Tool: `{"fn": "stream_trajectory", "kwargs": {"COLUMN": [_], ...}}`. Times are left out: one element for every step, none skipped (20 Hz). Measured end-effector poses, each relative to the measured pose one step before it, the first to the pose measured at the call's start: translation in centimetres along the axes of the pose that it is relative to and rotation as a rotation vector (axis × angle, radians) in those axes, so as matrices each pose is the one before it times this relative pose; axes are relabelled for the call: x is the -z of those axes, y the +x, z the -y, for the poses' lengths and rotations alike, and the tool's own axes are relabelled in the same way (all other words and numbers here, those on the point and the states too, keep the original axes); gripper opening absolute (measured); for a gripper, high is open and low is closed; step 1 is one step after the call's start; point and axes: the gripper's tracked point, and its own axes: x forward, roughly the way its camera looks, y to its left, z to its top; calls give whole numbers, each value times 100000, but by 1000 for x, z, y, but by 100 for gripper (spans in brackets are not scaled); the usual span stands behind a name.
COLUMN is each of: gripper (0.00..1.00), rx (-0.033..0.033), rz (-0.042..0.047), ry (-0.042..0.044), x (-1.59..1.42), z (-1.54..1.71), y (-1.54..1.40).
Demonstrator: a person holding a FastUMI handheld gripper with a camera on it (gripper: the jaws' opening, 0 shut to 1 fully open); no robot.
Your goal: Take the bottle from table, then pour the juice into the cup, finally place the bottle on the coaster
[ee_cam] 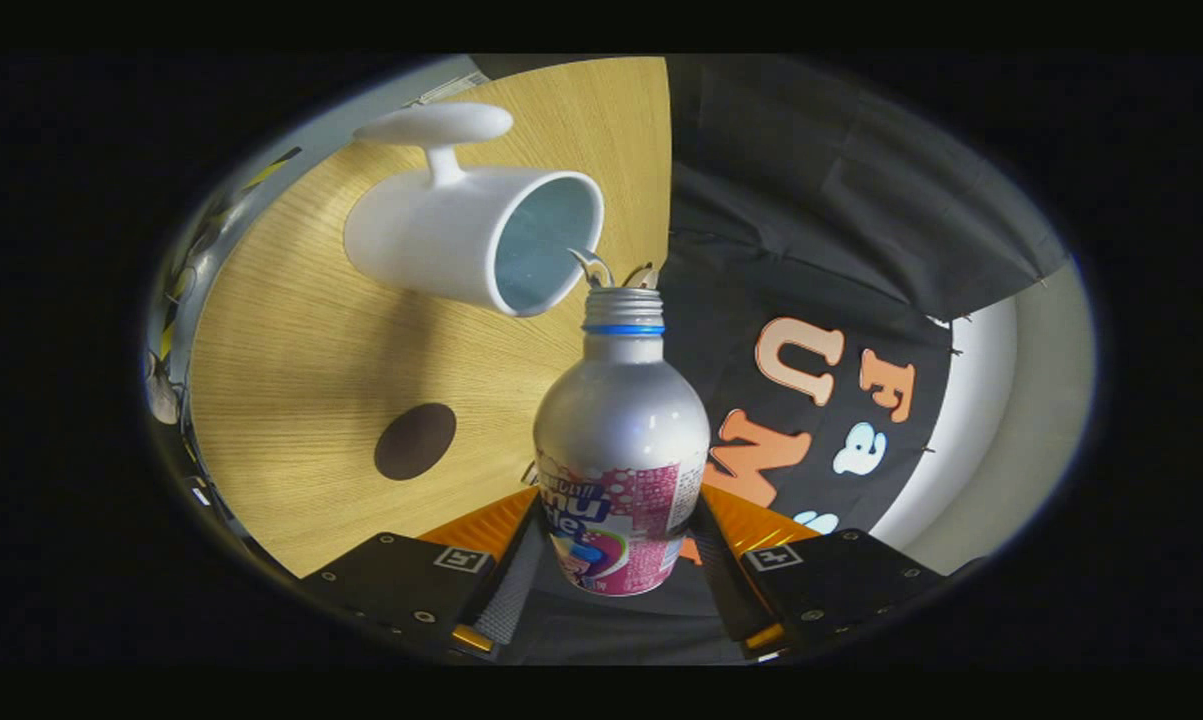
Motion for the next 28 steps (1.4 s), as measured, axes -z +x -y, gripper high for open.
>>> {"fn": "stream_trajectory", "kwargs": {"gripper": [77,77,77,77,77,77,77,77,77,77,77,77,77,77,77,77,77,77,77,77,77,77,77,77,77,77,77,77], "rx": [24,-106,40,326,105,31,-310,111,389,108,-365,-92,47,3,-157,409,-206,-374,-181,173,196,54,-152,604,531,-43,-233,-3], "rz": [-38,33,-14,-77,-127,82,77,445,-16,-372,-30,-339,-205,-264,-170,-232,-210,-26,26,-116,-105,-7,53,-375,178,77,-159,-51], "ry": [-328,-189,-272,-571,-741,-636,-625,-1123,-1808,-942,109,-43,-501,-700,-774,-1059,-922,-353,-316,-501,-540,-489,-261,-1084,-1374,-102,262,-241], "x": [-1,12,27,-87,-71,9,-27,-2,39,112,-34,117,-42,-22,21,45,-33,20,-7,17,-67,-52,-58,111,-125,42,136,-7], "z": [79,-77,97,2,15,110,-29,255,233,161,-26,-16,14,109,63,180,109,-43,104,47,140,70,13,80,226,-25,-17,3], "y": [-5,65,76,-138,-118,18,-48,132,130,120,-19,84,-68,-34,45,-21,-62,145,-32,8,-98,-76,-105,77,-78,26,142,-28]}}
